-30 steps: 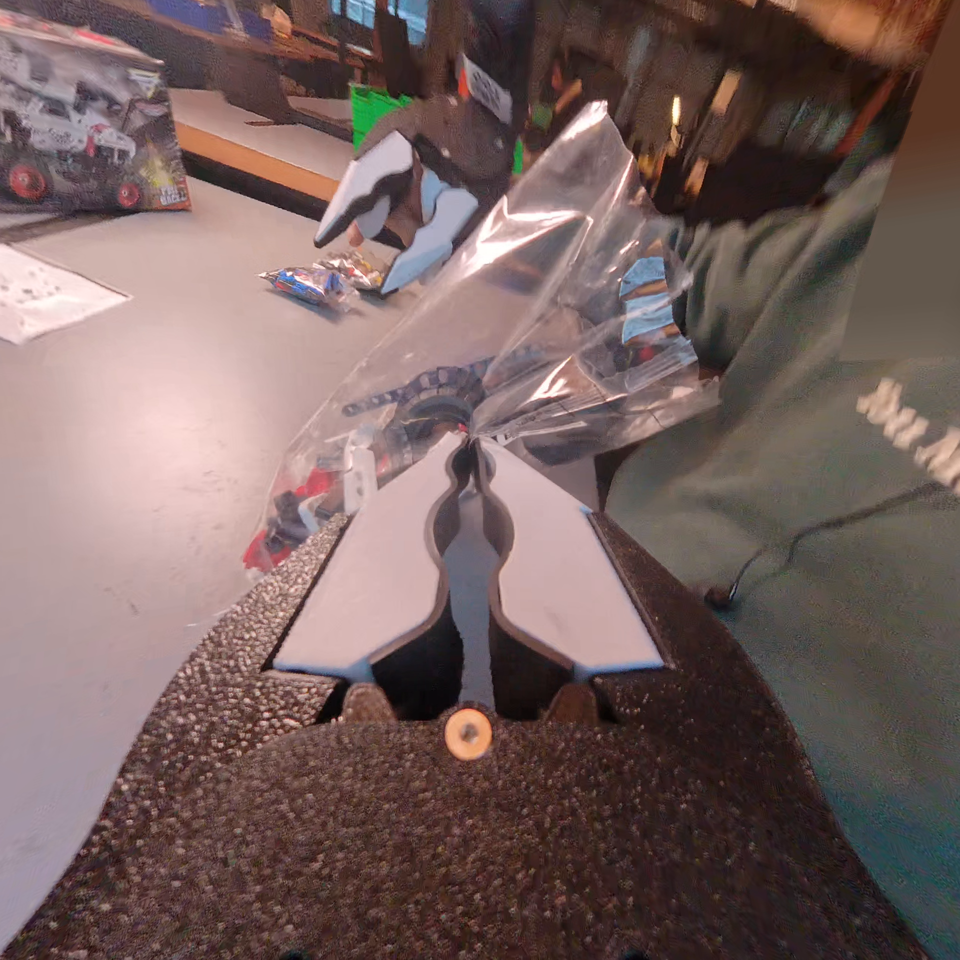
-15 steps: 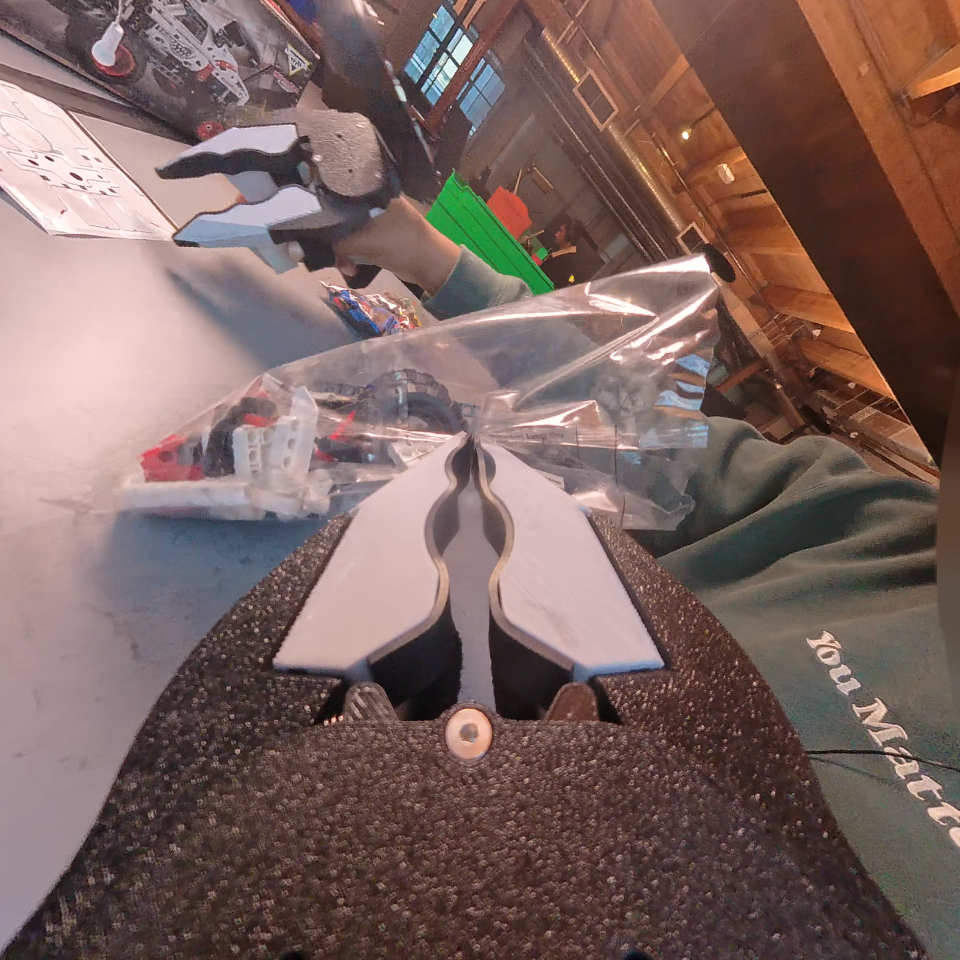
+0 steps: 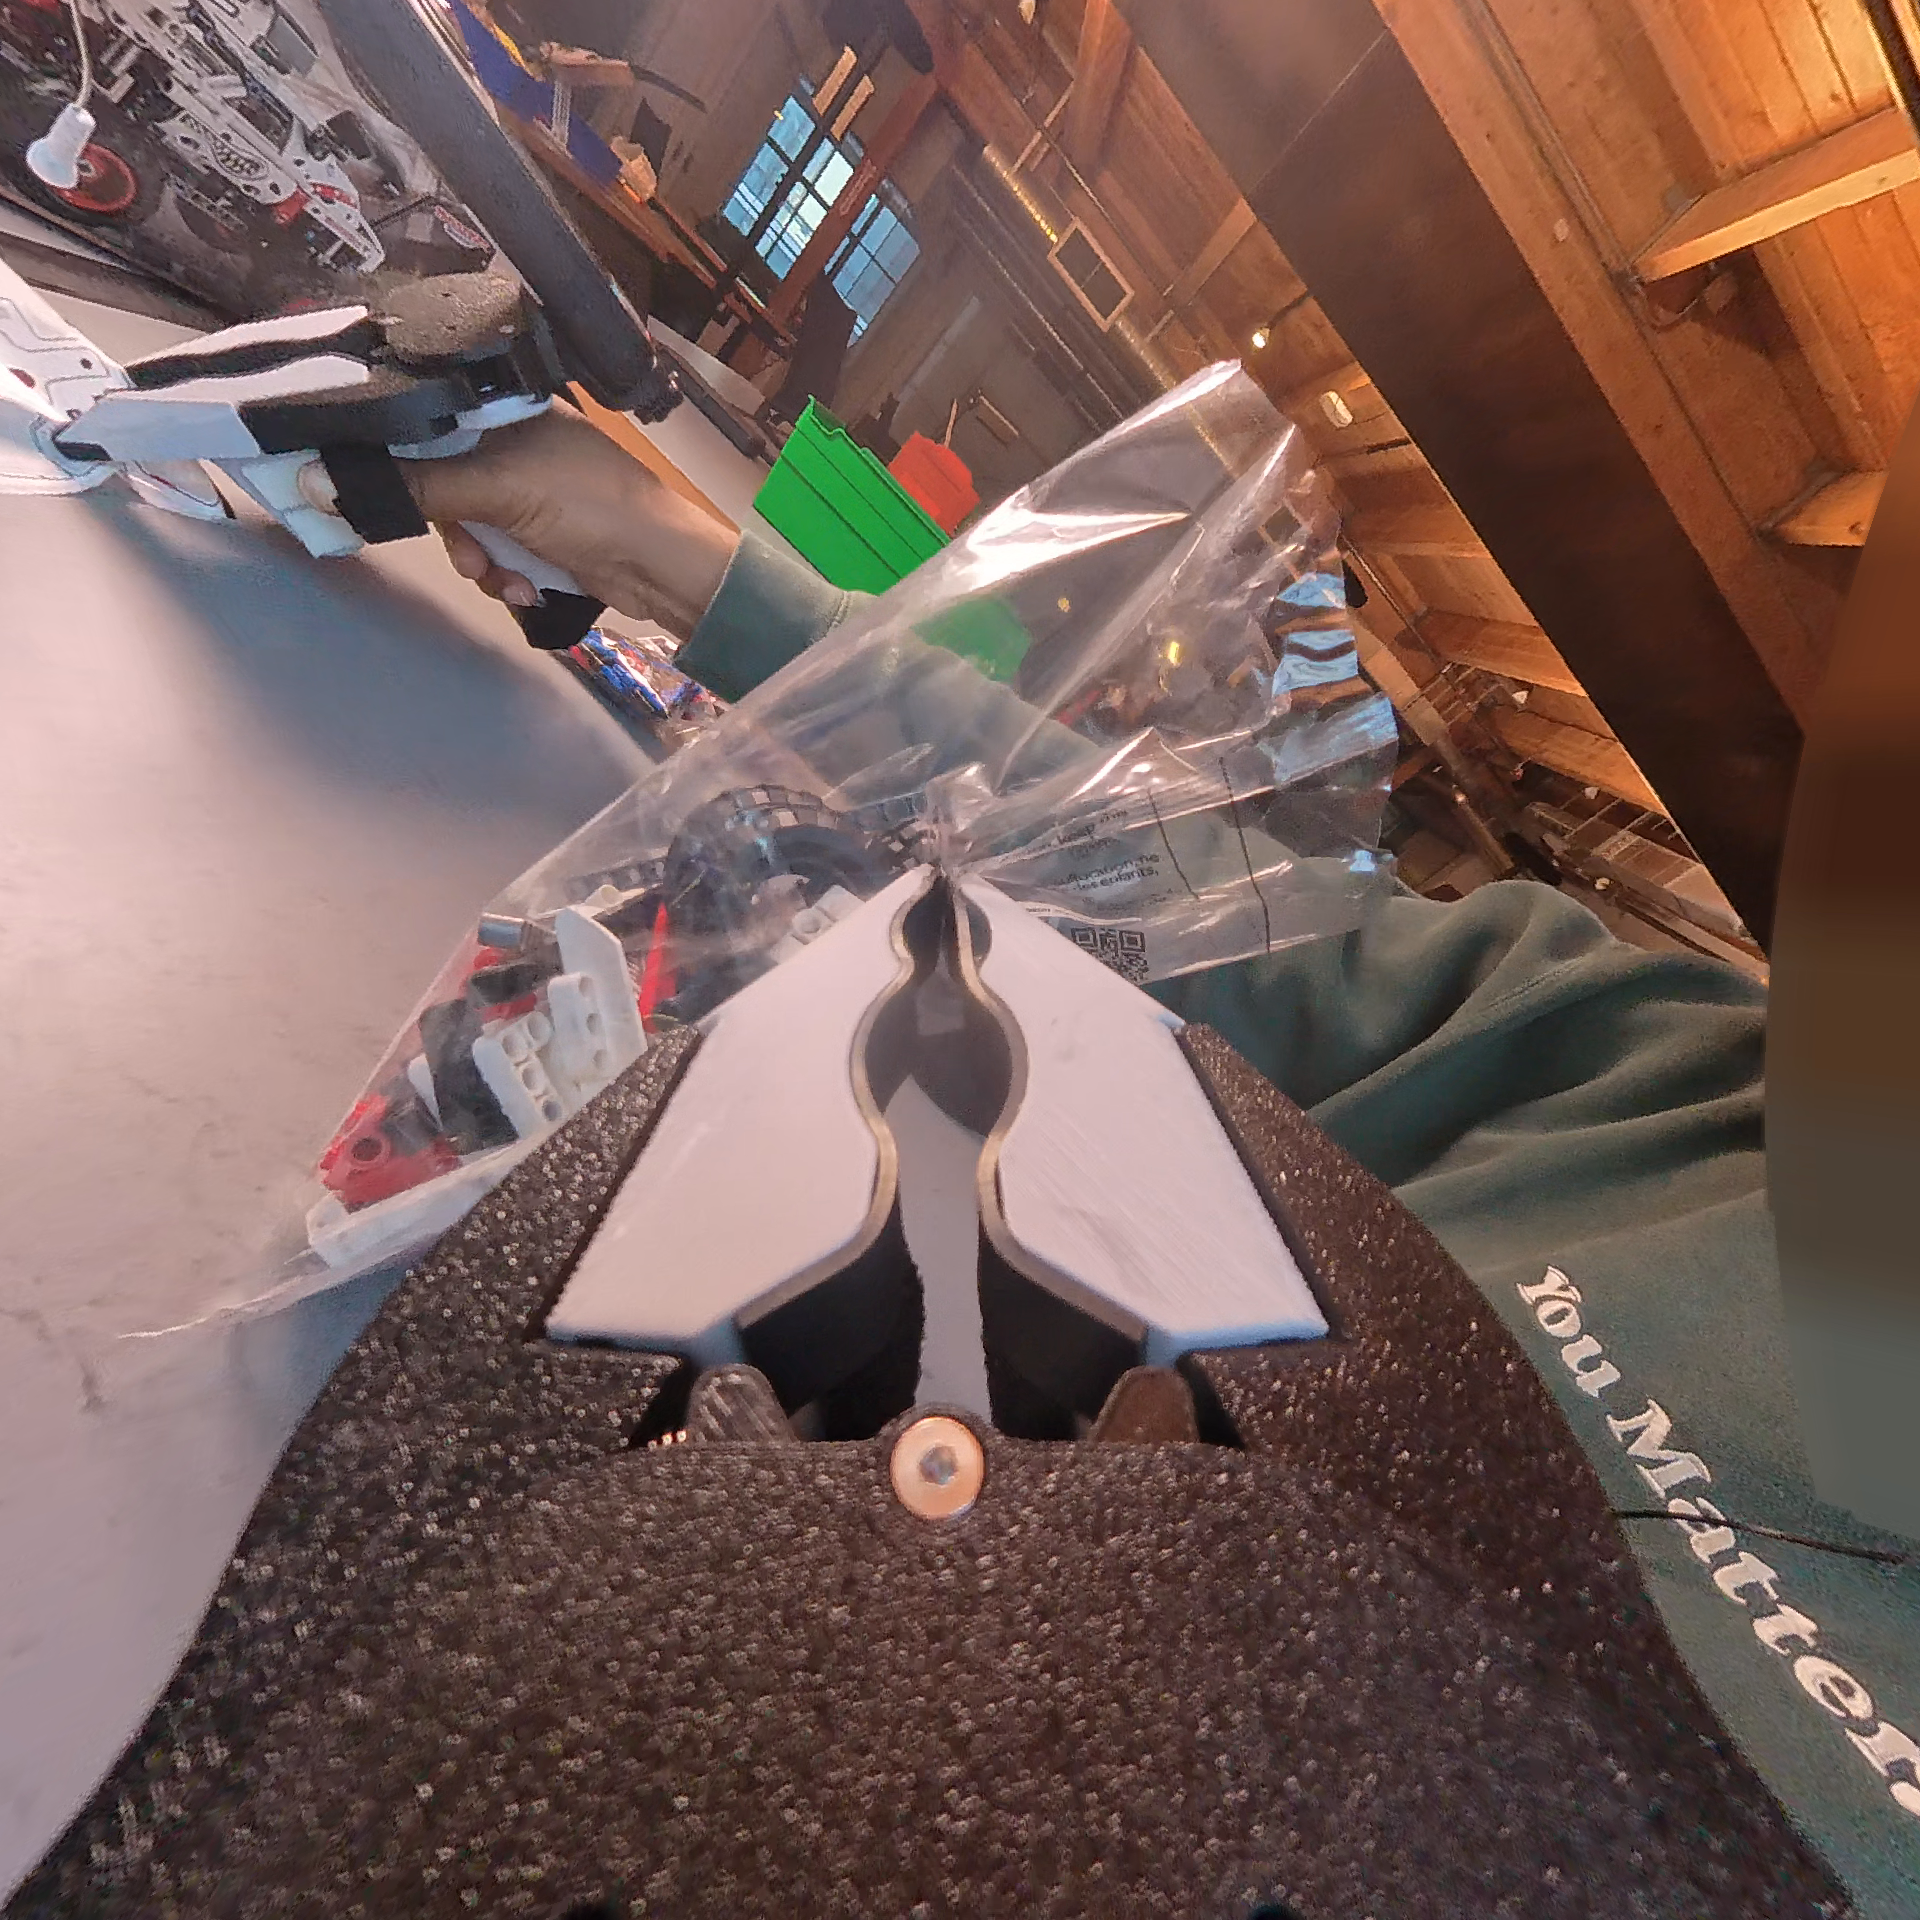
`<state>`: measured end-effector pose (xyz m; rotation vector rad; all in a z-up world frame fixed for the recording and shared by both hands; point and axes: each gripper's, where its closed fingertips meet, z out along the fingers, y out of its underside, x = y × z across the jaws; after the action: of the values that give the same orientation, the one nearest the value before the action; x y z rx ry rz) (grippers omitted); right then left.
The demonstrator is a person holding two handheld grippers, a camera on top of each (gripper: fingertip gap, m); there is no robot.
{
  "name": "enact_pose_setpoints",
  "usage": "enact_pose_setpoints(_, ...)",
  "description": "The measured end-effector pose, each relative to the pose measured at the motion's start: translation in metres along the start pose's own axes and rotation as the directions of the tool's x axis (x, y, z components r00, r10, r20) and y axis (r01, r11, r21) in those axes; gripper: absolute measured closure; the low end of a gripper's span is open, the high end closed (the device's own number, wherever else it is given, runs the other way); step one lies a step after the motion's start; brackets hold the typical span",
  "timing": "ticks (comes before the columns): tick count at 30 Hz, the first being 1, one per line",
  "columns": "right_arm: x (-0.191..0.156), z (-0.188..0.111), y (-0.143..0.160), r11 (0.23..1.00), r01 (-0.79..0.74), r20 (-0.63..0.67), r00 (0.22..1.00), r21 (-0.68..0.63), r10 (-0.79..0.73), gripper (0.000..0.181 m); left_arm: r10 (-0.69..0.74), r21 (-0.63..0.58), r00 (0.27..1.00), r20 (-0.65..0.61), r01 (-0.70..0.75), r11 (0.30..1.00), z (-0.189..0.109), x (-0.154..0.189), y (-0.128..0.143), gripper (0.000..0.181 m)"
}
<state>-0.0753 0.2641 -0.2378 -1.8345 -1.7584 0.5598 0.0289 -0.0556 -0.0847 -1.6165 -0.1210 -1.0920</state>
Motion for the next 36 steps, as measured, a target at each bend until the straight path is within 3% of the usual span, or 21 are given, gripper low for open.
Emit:
enact_pose_setpoints(2, -0.003, -0.008, 0.000, 0.999, 0.034, -0.007, 0.999, 0.021, -0.034, 0.181, -0.022, 0.014, 1.000, -0.007, 0.022, 1.000, -0.002, -0.001, -0.001, 0.181)
enact_pose_setpoints(10, -0.071, -0.105, 0.021, 0.977, 0.184, 0.247, 0.947, 0.103, -0.205, 0.181, -0.111, 0.092, 0.994, -0.021, 0.112, 0.989, -0.011, -0.011, -0.016, 0.181)
enact_pose_setpoints(15, -0.114, -0.181, 0.028, 0.916, 0.340, 0.256, 0.885, 0.212, -0.388, 0.181, -0.115, 0.108, 0.993, 0.010, 0.113, 0.988, -0.011, -0.016, -0.022, 0.181)
enact_pose_setpoints(19, -0.140, -0.246, -0.005, 0.850, 0.411, 0.170, 0.860, 0.330, -0.482, 0.181, -0.111, 0.118, 0.993, 0.043, 0.105, 0.987, -0.009, -0.024, -0.031, 0.181)
enact_pose_setpoints(25, -0.193, -0.329, -0.091, 0.733, 0.501, 0.023, 0.819, 0.461, -0.574, 0.181, -0.103, 0.136, 0.992, 0.073, 0.092, 0.986, -0.004, -0.040, -0.046, 0.181)
enact_pose_setpoints(28, -0.222, -0.323, -0.126, 0.736, 0.541, -0.006, 0.807, 0.406, -0.590, 0.181, -0.081, 0.150, 0.994, 0.079, 0.068, 0.986, -0.004, -0.046, -0.050, 0.181)
enact_pose_setpoints(32, -0.239, -0.259, -0.124, 0.767, 0.626, -0.018, 0.777, 0.142, -0.630, 0.181, -0.044, 0.159, 0.995, 0.086, 0.030, 0.987, -0.009, -0.048, -0.053, 0.181)
enact_pose_setpoints(36, -0.223, -0.221, -0.102, 0.623, 0.767, -0.072, 0.620, -0.151, -0.781, 0.181, -0.015, 0.165, 0.996, 0.088, 0.000, 0.986, -0.019, -0.049, -0.054, 0.181)
